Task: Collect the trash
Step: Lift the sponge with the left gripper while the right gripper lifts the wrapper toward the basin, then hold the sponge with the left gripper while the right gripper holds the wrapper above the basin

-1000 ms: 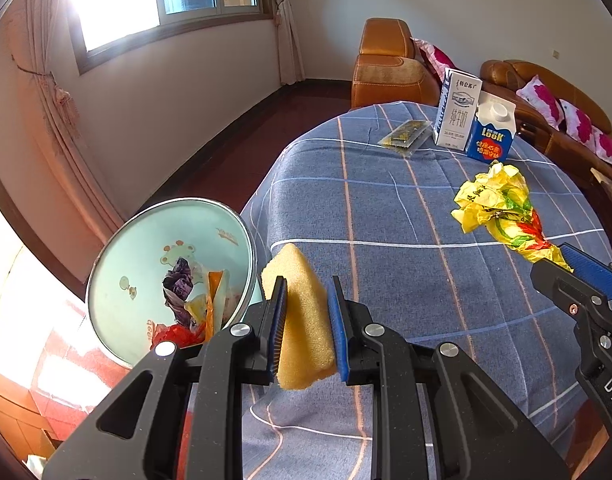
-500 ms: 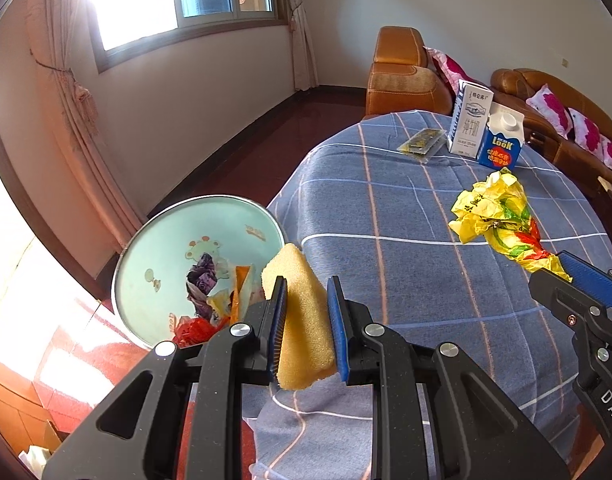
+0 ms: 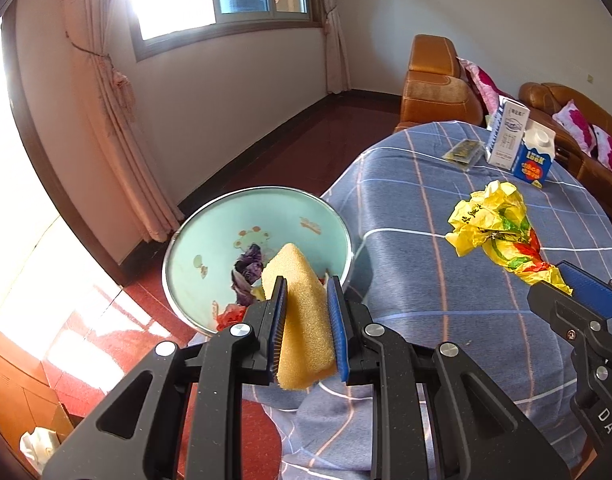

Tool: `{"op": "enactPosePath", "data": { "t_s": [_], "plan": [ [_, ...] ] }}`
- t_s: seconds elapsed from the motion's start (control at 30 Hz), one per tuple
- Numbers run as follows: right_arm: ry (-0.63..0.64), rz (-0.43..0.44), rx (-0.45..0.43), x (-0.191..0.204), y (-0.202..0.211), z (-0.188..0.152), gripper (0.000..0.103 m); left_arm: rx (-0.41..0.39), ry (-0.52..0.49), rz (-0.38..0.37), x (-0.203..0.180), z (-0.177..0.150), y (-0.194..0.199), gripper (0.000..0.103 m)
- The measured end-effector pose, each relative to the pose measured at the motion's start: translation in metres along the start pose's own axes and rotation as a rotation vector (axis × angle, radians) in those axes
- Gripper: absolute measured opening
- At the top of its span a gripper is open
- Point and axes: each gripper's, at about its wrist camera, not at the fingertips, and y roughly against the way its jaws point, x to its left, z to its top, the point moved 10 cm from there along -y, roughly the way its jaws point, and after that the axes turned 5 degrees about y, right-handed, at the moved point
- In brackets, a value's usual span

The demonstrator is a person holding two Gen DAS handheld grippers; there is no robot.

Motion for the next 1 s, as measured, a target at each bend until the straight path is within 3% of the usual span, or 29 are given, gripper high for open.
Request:
{"op": "enactPosePath", "data": {
  "t_s": [0.57, 1.0],
  "plan": [
    [0.05, 0.025, -0.007, 0.029, -0.015, 0.019, 0.028, -0.01, 0.094, 0.063, 0.054, 0.005, -0.002, 0.021],
    [0.072, 0.043, 0.001, 0.048, -0.039, 0.036, 0.028, 0.006, 0.129, 0.088, 0.074, 0.007, -0.016, 0.021]
  ]
}}
